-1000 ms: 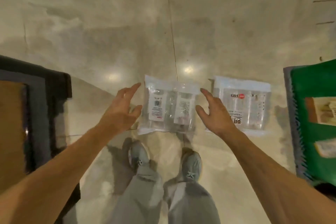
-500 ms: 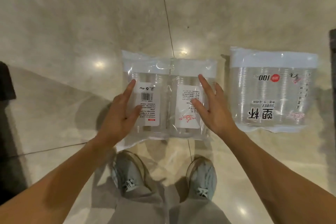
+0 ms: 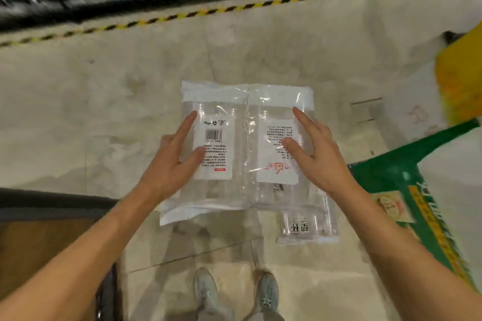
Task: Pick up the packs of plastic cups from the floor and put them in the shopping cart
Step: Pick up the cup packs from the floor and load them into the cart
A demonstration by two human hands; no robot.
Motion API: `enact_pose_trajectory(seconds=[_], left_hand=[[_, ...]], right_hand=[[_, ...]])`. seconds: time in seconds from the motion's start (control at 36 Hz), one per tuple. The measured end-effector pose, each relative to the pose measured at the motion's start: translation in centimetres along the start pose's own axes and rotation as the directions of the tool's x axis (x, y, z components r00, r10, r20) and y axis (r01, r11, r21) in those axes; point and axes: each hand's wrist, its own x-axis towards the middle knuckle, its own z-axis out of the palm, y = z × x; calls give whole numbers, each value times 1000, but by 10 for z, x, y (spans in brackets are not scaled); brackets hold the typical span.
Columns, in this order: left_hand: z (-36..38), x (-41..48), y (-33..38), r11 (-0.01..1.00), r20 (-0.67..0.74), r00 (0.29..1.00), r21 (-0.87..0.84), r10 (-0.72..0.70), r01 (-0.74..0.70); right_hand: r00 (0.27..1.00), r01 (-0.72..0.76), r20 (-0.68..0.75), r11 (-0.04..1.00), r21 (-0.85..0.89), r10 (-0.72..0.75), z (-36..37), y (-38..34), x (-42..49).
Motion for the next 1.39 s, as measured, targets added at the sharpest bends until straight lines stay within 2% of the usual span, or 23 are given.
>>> enact_pose_trajectory(seconds=[0.19,0.36,0.47,0.58,0.72,0.81,0.86,0.94,1.03,1.19,1.31,1.39], left_hand=[[-114,-71,222,993,-11,993,-20,115,-115],[-152,-122,346,980,-10,981,-42,195,-195],[-164,-142,402,971,63,970,-66,234,-230],[-163,-150,442,935,104,930,-89,352,-344],[-150,-149,482,876,239,843,-126,482,-466],[-138,-151,502,851,309,795,-130,522,-509],[-130,-154,512,818,355,742,-146,569,-557],[-115,-160,527,738,443,611,-208,656,-642],[-93,-177,537,719,554,523,-220,648,-659],[-46,-242,547,667,722,276,-332,635,-667],[-12,-288,552,561,759,67,-416,648,-716],[15,-327,554,442,760,-106,-479,641,-758]], right_hand=[[991,113,-72,992,-55,-117,-193,-165,-55],[983,103,-150,993,-54,-110,-303,-244,-118],[968,71,-237,997,-27,-75,-352,-267,-158],[935,66,-350,997,31,-51,-383,-275,-196],[867,-47,-496,999,19,50,-408,-280,-246],[807,-106,-577,992,70,127,-414,-287,-284],[763,-142,-621,984,110,180,-412,-288,-310],[667,-190,-699,966,175,258,-400,-286,-351],[571,-239,-755,945,223,322,-385,-284,-396],[394,-336,-793,876,345,464,-352,-280,-502],[236,-395,-820,822,410,522,-328,-286,-572],[101,-391,-831,790,472,546,-306,-290,-624]])
